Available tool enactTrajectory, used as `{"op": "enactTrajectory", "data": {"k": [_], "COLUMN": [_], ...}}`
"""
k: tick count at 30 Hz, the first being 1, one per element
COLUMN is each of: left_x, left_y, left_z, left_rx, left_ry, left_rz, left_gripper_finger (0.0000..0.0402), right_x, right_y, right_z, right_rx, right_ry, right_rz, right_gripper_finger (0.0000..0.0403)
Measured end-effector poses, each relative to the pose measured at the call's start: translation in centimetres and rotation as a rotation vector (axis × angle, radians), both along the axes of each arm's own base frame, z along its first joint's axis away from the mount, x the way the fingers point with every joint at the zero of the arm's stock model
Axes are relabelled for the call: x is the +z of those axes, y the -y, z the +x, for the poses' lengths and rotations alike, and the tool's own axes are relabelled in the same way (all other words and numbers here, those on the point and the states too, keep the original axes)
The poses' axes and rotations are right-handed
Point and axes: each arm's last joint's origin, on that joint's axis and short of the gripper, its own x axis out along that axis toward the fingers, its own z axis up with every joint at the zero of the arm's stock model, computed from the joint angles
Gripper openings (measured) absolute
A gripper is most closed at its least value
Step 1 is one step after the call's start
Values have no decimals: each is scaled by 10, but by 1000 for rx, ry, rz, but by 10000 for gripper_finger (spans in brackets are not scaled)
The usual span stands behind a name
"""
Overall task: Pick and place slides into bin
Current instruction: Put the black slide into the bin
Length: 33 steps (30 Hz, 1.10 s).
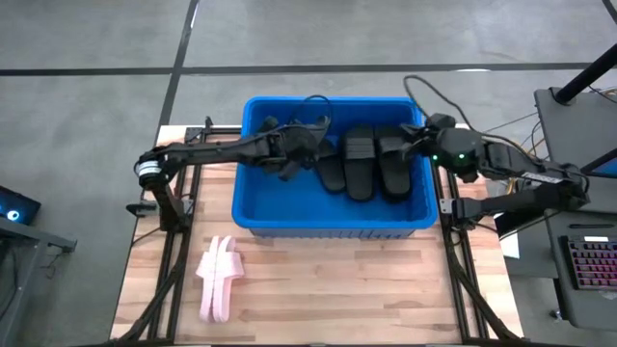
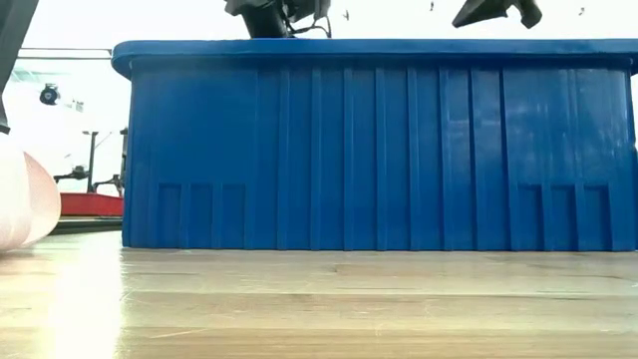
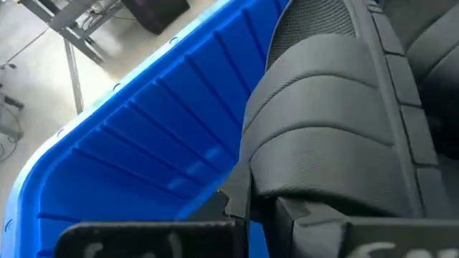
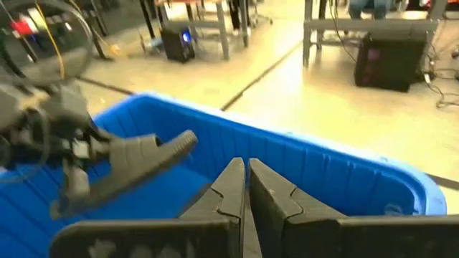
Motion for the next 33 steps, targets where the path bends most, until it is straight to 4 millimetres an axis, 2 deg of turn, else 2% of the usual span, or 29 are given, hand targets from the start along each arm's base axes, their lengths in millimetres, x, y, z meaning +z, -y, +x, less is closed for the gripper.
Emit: {"op": "enactTrajectory", "data": {"k": [8, 15, 27, 33], "left_x": [1, -2, -30, -44], "left_y": [-17, -24, -42, -50], "left_z": [-5, 0, 38, 59], "left_rx": [0, -30, -32, -67], "left_ry": [18, 39, -31, -172], "left_rz": [-66, -81, -7, 11], "left_gripper_finger": [0, 0, 0, 0], "right_x": [11, 12, 9, 10], "right_y": [-1, 0, 1, 1], "right_z": [-5, 1, 9, 9], "right_rx": [3, 5, 9, 15], "right_ry": [107, 131, 109, 111], "right_rz": [-15, -23, -25, -24], "right_gripper_finger": [13, 13, 13, 13]}}
